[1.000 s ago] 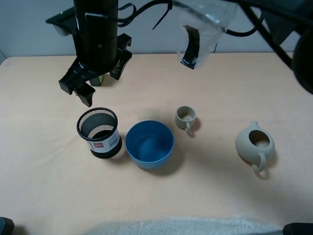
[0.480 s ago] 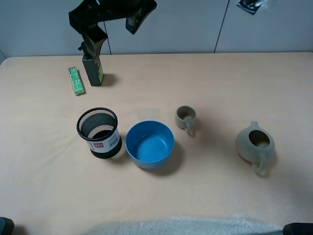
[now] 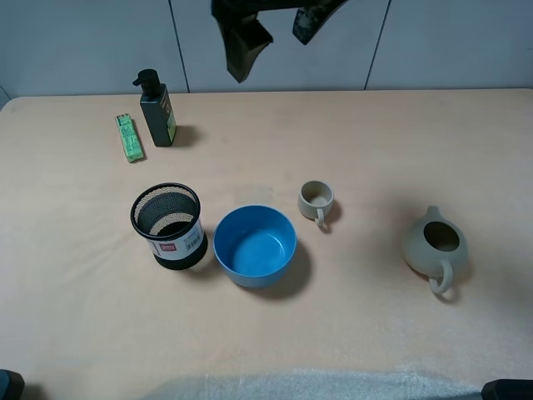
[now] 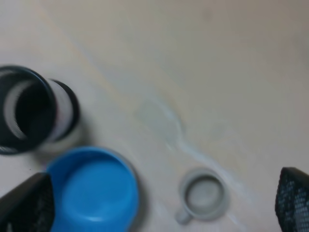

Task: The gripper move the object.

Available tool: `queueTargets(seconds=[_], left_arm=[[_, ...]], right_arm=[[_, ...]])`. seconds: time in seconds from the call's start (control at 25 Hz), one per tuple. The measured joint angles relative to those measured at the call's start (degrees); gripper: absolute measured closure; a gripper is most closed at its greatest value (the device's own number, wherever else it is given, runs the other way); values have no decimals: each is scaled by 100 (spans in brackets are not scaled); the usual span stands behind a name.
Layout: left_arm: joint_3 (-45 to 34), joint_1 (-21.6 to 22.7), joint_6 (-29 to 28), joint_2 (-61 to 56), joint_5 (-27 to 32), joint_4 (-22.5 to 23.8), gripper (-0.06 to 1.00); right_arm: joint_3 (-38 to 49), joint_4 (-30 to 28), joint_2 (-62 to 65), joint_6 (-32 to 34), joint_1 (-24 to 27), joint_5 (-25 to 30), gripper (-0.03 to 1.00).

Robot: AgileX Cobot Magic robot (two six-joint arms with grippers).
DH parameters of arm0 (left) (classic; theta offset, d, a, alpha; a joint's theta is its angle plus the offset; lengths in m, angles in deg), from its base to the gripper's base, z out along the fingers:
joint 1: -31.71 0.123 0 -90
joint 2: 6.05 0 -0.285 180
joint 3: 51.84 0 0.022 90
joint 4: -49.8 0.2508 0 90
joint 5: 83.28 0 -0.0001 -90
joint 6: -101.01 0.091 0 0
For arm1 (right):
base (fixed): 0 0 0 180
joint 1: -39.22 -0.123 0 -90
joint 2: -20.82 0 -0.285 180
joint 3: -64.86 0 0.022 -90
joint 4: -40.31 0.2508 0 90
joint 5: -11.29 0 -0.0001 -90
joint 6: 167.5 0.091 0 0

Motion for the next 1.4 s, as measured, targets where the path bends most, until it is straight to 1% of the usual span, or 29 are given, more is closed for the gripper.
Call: queueTargets(seconds=[0.24,0.36,0.6,0.8,1.08,1.4], left_arm=[[0,0,0,0,0,0,-5],[0,0,0,0,0,0,-5],[0,0,0,0,0,0,-5],[0,0,0,0,0,0,-5],[0,0,0,0,0,0,-5],[0,0,0,0,0,0,-5]], right_arm=[[884,-133,828,24,608,0,27],[1357,-311,1257,24,882,-4,27],[2227,-784,2146,63,1313,-4,27],[2848,-863,2857,154,1674,-4,27],[3447,-881,3645,327,1931,-2,27],[4055,-881,4502,626,1933,2,27]])
